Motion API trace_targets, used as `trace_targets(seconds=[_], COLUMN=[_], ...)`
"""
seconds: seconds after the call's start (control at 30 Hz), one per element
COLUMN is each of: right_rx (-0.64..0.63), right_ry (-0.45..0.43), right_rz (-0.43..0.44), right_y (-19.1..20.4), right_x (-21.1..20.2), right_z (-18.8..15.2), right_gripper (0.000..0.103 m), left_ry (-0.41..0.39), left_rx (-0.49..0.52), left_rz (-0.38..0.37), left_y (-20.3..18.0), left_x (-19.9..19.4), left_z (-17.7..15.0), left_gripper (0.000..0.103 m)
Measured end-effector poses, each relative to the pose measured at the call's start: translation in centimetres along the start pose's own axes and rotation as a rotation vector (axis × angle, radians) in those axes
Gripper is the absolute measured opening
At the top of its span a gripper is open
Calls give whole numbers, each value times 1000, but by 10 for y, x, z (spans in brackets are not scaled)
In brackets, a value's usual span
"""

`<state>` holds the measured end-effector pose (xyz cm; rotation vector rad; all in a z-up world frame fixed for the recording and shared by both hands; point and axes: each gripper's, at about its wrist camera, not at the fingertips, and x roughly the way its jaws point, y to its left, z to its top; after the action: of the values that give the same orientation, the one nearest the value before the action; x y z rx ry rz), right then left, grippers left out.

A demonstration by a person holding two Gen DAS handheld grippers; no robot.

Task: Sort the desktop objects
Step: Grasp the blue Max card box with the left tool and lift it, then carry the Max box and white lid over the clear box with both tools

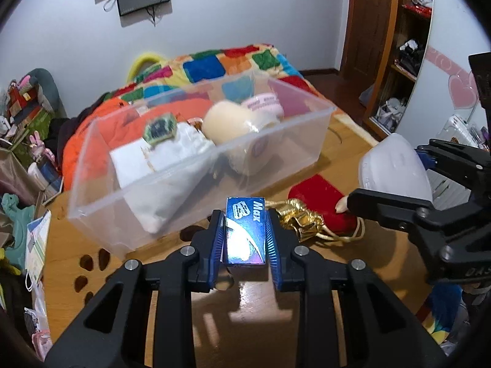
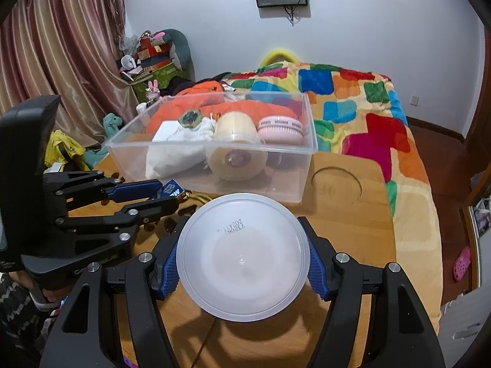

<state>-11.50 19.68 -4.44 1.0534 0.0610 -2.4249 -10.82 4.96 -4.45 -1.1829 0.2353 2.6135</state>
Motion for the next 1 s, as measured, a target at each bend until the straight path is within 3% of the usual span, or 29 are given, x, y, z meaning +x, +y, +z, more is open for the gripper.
trace_targets(seconds=[0.4, 1.0], right_rx=[-59, -119], right_ry=[-42, -62], right_rz=[-25, -15], right_y=[15, 22], right_x=[-8, 5], right_z=[23, 63], right_gripper=[63, 63], left_ry=[-88, -105], left_rx=[-1, -28], left_rz=[18, 8], left_y=[15, 45], left_x=[-27, -23], left_z=[12, 39], left_gripper=[27, 27])
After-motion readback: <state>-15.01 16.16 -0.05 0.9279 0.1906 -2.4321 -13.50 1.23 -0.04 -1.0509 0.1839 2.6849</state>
